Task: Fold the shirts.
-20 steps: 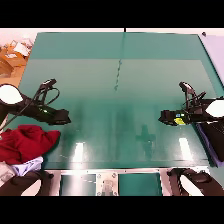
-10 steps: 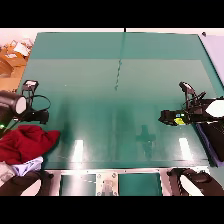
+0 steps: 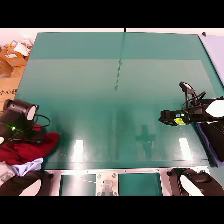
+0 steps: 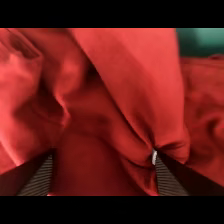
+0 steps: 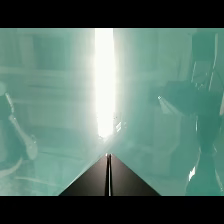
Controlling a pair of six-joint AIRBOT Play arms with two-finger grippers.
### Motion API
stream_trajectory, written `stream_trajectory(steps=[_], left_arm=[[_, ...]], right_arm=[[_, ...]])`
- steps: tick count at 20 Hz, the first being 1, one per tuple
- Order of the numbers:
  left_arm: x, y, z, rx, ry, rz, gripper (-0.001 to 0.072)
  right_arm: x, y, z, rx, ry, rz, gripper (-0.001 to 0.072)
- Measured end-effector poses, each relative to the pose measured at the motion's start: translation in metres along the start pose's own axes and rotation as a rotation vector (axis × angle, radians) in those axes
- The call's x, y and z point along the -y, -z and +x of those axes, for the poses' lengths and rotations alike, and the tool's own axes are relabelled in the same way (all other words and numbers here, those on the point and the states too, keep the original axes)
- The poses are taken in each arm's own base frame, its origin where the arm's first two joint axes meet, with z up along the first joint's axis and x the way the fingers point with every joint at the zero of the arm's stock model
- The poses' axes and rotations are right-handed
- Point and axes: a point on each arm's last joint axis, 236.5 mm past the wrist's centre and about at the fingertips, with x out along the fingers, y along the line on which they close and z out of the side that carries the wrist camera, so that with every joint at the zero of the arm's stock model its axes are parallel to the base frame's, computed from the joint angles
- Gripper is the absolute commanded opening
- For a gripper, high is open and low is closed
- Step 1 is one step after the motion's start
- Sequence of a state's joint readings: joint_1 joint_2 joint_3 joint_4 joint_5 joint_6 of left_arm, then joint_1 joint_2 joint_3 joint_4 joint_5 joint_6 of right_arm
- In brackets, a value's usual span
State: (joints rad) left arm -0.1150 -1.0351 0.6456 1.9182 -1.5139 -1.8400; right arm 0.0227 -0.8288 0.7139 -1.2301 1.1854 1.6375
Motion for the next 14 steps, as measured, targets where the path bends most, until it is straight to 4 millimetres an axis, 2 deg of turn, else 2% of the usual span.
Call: stream_trajectory(steps=[1,2,5,8,9,11,13,14], left_arm=[[0.002,0.006,0.007,-0.022,-0.002,0.006,0.0045],[0.003,0.011,0.014,-0.038,-0.006,0.014,0.0024],[0.005,0.015,0.027,-0.048,-0.018,0.043,0.0022],[0.0,-0.001,0.015,0.004,-0.022,0.06,0.002],[-0.002,-0.012,0.004,0.04,-0.017,0.056,0.002],[-0.007,-0.041,-0.035,0.147,0.011,0.036,0.002],[-0.009,-0.069,-0.087,0.281,0.076,0.005,0.002],[-0.008,-0.082,-0.119,0.358,0.13,-0.007,0.002]], right_arm=[[0.0,0.0,0.0,0.0,0.0,-0.001,0.0018],[0.0,0.0,0.0,0.0,0.0,0.0,0.0018],[0.0,0.0,0.0,0.0,0.0,0.0,0.0019],[0.0,0.0,0.0,0.0,0.0,0.0,0.0018],[0.0,0.0,0.0,0.0,0.0,0.0,0.0018],[0.0,0.0,0.0,0.0,0.0,0.0,0.0018],[0.0,0.0,0.0,0.0,0.0,0.0,0.0018],[0.0,0.0,0.0,0.0,0.0,0.0,0.0018]])
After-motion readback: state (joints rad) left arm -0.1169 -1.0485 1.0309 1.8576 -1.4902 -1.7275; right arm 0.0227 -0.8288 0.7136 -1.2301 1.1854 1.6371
